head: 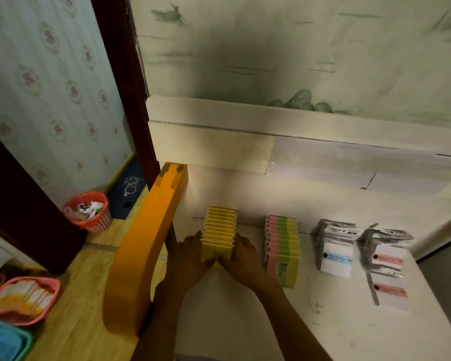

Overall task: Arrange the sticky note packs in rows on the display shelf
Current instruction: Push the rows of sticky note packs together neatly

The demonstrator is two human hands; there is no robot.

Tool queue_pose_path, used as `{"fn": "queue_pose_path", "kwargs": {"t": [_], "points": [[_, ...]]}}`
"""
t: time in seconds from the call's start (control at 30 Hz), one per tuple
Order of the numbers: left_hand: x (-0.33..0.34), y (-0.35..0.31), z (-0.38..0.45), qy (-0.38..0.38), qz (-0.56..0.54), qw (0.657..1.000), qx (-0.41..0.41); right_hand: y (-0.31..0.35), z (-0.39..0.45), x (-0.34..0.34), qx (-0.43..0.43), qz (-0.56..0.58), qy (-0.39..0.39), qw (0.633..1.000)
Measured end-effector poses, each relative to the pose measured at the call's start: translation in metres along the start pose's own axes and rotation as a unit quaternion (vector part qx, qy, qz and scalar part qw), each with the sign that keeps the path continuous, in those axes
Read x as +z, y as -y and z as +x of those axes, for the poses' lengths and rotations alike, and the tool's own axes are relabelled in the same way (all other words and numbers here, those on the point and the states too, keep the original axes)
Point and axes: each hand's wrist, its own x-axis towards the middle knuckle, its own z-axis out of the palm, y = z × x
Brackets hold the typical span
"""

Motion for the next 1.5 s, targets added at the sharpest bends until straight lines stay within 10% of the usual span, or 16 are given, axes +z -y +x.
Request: {"fn": "queue_pose_path", "kwargs": {"t": [0.63, 1.07, 1.5], "points": [[-0.025, -0.018, -0.024, 0.065, 0.133, 0.984, -0.095, 0.012, -0.025, -0.018, 0.051, -0.106, 0.033, 0.993], [-0.024, -0.085, -0.066, 0.048, 0.102, 0.991, 0.067, 0.0, -0.093, -0.074, 0.006, -0.106, -0.101, 0.989], [0.027, -0.161, -0.055, 0.035, 0.15, 0.984, 0.09, -0.105, -0.129, -0.133, 0.053, -0.177, -0.028, 0.982]]}}
